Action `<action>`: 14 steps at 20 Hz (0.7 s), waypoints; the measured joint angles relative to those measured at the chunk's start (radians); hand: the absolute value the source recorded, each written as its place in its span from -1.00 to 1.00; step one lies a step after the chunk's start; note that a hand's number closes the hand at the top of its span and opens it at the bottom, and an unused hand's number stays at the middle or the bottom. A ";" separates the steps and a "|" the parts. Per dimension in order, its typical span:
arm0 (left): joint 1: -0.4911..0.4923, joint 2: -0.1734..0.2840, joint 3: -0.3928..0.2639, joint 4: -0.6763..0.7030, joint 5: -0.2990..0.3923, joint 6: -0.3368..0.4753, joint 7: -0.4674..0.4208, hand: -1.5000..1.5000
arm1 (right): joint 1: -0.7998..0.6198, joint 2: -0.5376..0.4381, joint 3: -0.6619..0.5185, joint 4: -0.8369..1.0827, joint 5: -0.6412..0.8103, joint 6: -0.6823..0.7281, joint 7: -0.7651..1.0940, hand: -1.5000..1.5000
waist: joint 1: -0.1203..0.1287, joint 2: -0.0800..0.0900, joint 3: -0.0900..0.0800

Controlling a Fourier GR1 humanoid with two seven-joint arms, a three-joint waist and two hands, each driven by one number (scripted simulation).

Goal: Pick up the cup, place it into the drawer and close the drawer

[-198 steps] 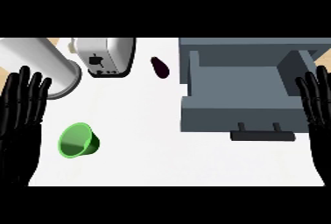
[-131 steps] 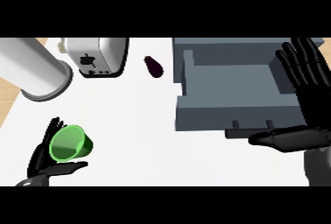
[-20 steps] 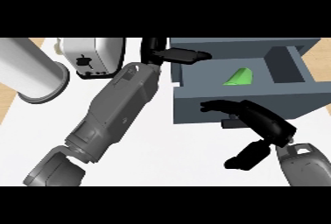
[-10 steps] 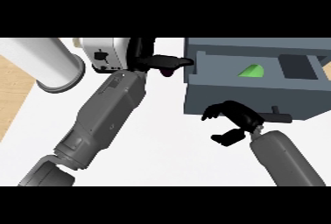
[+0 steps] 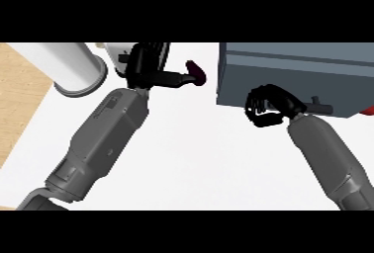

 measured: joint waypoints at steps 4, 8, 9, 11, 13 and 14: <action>0.033 0.030 -0.003 -0.038 0.005 -0.035 0.019 -1.00 | -0.061 -0.011 -0.061 0.088 -0.032 -0.014 -0.037 1.00 | 0.022 0.005 0.003; 0.056 0.055 -0.007 -0.063 0.007 -0.058 0.037 -1.00 | -0.068 -0.017 -0.088 0.112 -0.067 0.028 -0.057 1.00 | 0.032 0.001 0.004; 0.063 0.064 -0.007 -0.067 0.008 -0.067 0.040 -1.00 | -0.066 -0.020 -0.094 0.113 -0.077 0.040 -0.061 1.00 | 0.035 0.001 0.004; 0.072 0.072 -0.009 -0.080 0.009 -0.081 0.042 -1.00 | -0.064 -0.024 -0.105 0.113 -0.095 0.065 -0.060 1.00 | 0.040 0.001 0.004; 0.082 0.078 -0.010 -0.091 0.012 -0.093 0.048 -1.00 | -0.062 -0.033 -0.114 0.110 -0.113 0.100 -0.061 1.00 | 0.046 0.001 0.005; 0.084 0.082 -0.011 -0.095 0.011 -0.098 0.049 -1.00 | -0.060 -0.036 -0.118 0.106 -0.122 0.113 -0.060 1.00 | 0.048 0.002 0.006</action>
